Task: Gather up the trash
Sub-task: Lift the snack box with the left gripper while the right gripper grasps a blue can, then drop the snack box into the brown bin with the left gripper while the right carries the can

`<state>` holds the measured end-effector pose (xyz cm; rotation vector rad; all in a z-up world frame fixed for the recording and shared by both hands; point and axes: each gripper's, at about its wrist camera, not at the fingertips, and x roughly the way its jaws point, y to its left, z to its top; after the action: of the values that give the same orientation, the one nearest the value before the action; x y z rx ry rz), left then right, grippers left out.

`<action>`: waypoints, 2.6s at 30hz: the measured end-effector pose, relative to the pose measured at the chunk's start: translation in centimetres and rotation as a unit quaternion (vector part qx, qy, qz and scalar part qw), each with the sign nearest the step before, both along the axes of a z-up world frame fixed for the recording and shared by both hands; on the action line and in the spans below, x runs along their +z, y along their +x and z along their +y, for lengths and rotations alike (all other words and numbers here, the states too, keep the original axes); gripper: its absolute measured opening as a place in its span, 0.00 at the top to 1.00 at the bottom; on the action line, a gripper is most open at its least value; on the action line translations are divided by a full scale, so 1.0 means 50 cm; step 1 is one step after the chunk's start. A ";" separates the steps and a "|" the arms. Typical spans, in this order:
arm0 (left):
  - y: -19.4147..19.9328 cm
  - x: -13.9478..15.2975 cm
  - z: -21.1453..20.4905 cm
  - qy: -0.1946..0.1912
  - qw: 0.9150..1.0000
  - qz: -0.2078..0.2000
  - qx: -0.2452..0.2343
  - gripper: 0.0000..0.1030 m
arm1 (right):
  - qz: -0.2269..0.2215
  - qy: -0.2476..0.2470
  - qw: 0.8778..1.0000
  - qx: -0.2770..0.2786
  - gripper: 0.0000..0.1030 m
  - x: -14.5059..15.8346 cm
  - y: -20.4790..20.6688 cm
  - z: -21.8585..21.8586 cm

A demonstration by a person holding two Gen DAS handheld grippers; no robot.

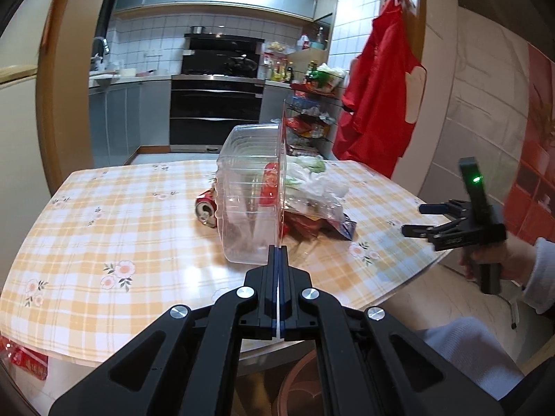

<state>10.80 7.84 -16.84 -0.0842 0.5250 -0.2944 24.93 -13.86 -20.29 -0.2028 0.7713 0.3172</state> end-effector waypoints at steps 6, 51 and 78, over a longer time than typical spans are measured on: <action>0.012 -0.011 0.019 -0.010 0.999 0.009 0.029 0.99 | -0.005 -0.064 0.997 0.044 0.21 -0.071 0.096 0.078; 0.010 -0.004 -0.025 -0.001 1.000 0.013 0.005 0.99 | 0.012 0.047 0.998 -0.033 0.92 0.007 0.059 -0.075; -0.089 -0.010 -0.083 0.021 0.997 0.029 -0.062 0.99 | -0.055 0.087 0.995 0.005 0.92 0.135 -0.099 -0.046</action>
<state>6.33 3.68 -17.35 -0.0198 0.5951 -0.4039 20.01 -16.16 -13.54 -0.0603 0.6301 0.3779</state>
